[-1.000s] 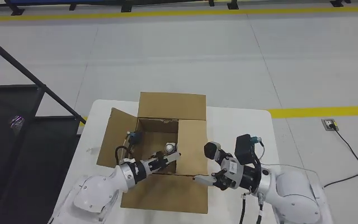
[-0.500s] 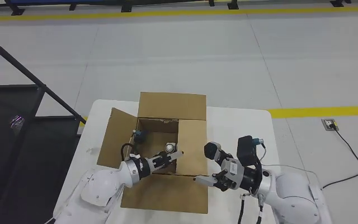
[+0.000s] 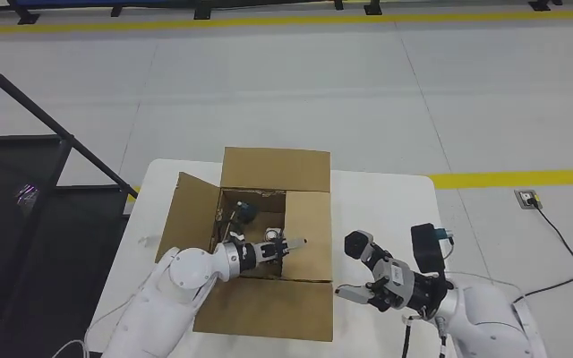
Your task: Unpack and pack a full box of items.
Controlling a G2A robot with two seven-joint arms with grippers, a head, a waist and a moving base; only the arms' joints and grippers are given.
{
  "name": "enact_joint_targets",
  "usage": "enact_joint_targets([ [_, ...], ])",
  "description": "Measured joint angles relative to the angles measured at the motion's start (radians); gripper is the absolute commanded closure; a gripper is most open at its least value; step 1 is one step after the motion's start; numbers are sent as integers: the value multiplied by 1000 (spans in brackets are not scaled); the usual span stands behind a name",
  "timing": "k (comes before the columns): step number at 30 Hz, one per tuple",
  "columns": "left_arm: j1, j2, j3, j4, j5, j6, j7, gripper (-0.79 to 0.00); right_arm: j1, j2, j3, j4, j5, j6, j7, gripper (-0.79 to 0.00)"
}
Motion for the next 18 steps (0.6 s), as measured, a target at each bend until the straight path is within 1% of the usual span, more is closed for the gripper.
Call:
enact_joint_targets([
  [4, -12, -8, 15, 30, -21, -29, 13, -785, -3, 8, -3, -5, -4, 0, -8, -785],
  [7, -6, -10, 12, 25, -26, -38, 25, -785, -4, 13, -7, -10, -9, 2, -15, -785],
  [10, 11, -7, -4, -2, -29, -47, 36, -785, -3, 18, -12, -11, -13, 3, -25, -785],
  [18, 73, 5, -60, -122, -42, -47, 56, -785, -11, 30, -11, -44, -71, 22, -70, -785],
])
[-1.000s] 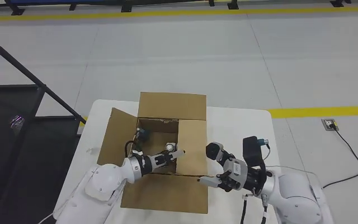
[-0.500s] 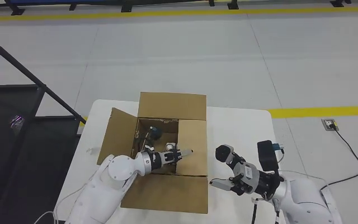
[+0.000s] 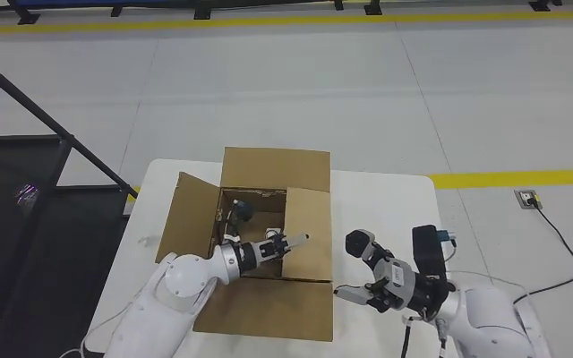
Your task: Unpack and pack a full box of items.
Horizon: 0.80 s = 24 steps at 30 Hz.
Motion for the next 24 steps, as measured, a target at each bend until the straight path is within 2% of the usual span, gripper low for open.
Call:
enact_joint_targets([
  [5, 18, 0, -10, -60, -7, 13, 27, -785, -38, 7, 34, -53, -62, 32, -55, -785],
  [10, -4, -14, 27, -78, -17, 33, 73, -785, -90, 14, 76, -95, -112, 69, -97, -785],
  [17, -78, -48, 122, -49, -36, 35, 130, -785, -185, 23, 147, -147, -143, 90, -157, -785],
  [24, -170, -92, 236, 13, -28, 50, 173, -785, -282, 30, 227, -150, -139, 56, -222, -785],
])
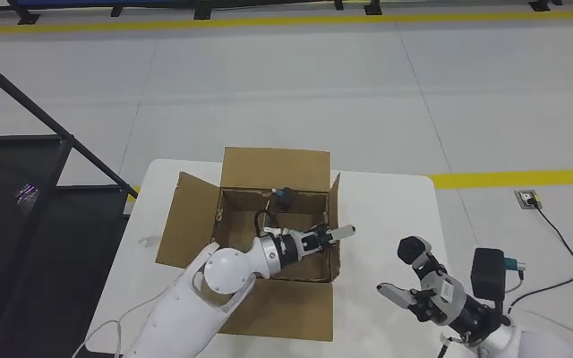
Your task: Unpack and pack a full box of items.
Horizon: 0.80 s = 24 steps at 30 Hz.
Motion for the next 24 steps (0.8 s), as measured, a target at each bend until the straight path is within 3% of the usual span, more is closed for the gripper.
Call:
enact_joint_targets([
  [5, -70, -39, 85, 79, 4, 17, 16, -785, -48, 1, 46, 4, -19, 78, -20, -785],
  [13, -134, -89, 161, 177, -9, 33, 24, -785, -46, 1, 44, 7, -20, 63, -26, -785],
  [24, -162, -133, 198, 252, -9, 41, 20, -785, -78, 4, 60, 23, -72, 55, -147, -785],
])
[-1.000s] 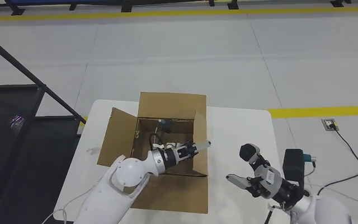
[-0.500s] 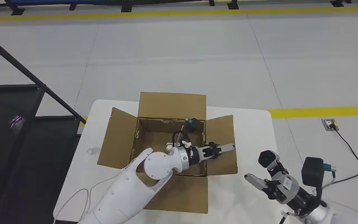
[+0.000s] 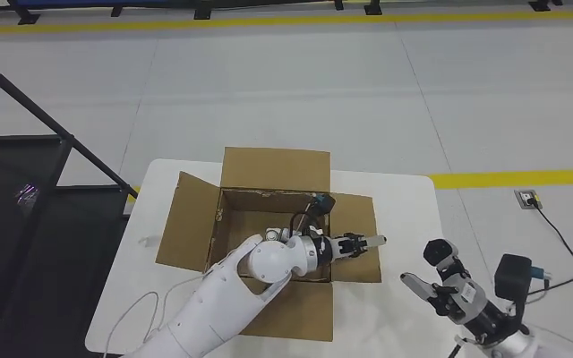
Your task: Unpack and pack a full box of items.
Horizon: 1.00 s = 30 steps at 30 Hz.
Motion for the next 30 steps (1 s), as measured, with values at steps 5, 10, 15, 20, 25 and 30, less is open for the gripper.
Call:
enact_joint_targets([
  [5, 23, 3, -36, -30, 4, -8, 6, -785, 15, 6, -1, -27, -58, -20, 7, -785],
  [10, 90, 34, -141, -148, 10, 2, 4, -785, 50, 14, -6, -75, -125, -5, 45, -785],
  [15, 209, 80, -305, -320, 13, 31, -7, -785, 126, 25, -36, -110, -178, 24, 133, -785],
  [20, 339, 117, -489, -475, 2, 70, 1, -785, 271, 41, -106, -96, -198, 47, 294, -785],
  [25, 455, 142, -651, -586, 11, 77, 18, -785, 470, 55, -234, -24, -195, 61, 502, -785],
  [30, 595, 165, -837, -680, 2, 68, 37, -785, 730, 51, -448, 151, -165, 100, 697, -785],
])
